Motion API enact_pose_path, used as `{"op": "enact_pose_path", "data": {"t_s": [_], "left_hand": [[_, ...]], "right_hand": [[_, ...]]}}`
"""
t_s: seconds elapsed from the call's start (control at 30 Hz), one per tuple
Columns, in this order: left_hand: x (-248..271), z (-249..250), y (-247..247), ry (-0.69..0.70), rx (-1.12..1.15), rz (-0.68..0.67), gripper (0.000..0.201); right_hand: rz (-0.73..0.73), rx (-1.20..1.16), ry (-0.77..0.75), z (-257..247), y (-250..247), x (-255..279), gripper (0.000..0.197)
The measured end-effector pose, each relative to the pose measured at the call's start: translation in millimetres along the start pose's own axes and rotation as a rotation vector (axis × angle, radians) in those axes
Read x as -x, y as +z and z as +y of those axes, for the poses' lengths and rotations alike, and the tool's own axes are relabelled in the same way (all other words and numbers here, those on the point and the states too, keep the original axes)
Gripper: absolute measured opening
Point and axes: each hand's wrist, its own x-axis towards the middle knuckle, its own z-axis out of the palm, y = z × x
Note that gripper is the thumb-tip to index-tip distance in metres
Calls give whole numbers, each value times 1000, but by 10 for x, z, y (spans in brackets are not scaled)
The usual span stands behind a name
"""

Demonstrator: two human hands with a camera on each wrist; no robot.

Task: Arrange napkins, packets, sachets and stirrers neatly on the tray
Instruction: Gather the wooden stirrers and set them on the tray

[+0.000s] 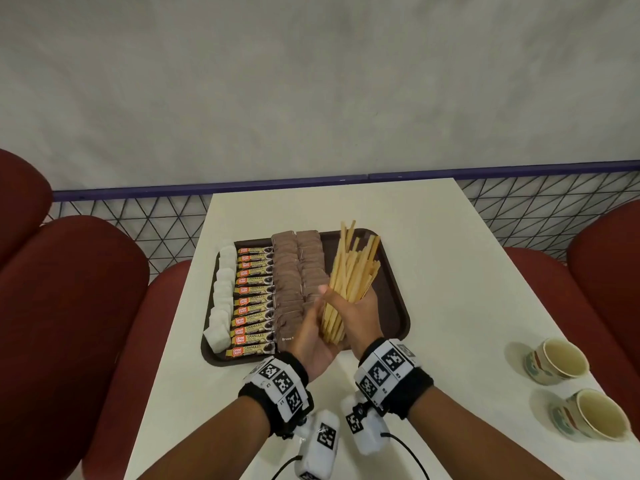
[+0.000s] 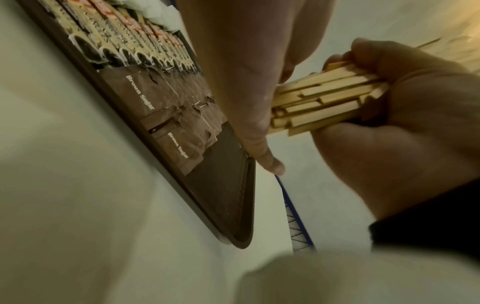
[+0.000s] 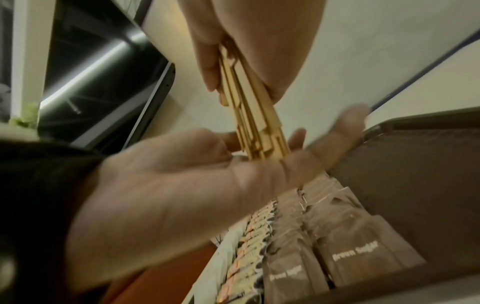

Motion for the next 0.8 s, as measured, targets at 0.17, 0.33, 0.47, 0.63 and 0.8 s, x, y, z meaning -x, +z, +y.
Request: {"op": "enact_pose_path", "data": {"t_s": [0.17, 0.33, 0.47, 0.63, 0.8], "left_hand": [[-9, -5, 40, 3, 73, 17, 47], [1, -8, 2, -8, 69, 22, 47], [16, -17, 2, -23, 33, 41, 46], [67, -38, 46, -39, 1, 38, 50], [91, 23, 15, -24, -269, 13, 64]], "right_hand": [[-57, 72, 21, 122, 13, 26, 40], [-45, 48, 49, 179, -15, 21, 39], [-34, 38, 81, 239, -36, 26, 46], [-58, 58, 93, 255, -54, 21, 45], [-103, 57, 85, 260, -140, 2, 43]]}}
